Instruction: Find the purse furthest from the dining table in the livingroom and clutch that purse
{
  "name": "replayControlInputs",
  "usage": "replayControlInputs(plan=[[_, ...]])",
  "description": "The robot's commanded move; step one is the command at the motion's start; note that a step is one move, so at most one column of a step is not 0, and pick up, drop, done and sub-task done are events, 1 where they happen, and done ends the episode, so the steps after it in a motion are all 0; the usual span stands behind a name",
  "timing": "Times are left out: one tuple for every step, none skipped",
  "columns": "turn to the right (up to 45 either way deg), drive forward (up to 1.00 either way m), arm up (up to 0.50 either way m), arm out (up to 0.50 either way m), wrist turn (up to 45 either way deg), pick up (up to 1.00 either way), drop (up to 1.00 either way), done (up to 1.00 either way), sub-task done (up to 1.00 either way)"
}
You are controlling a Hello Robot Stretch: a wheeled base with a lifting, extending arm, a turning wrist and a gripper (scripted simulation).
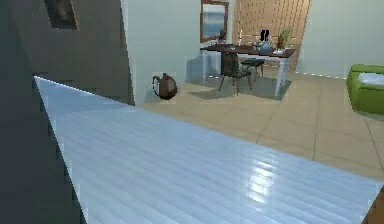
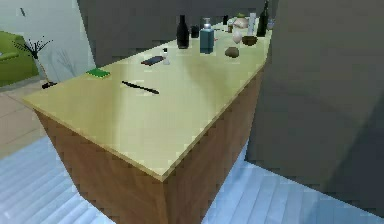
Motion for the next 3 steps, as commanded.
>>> replayControlInputs(plan=[[6.0, 0.0, 0.0, 0.0, 0.0, 0.0, 0.0, 0.0, 0.0], [0.0, 0.25, 0.0, 0.0, 0.0, 0.0, 0.0, 0.0, 0.0], [24.0, 0.0, 0.0, 0.0, 0.0, 0.0, 0.0, 0.0, 0.0]])
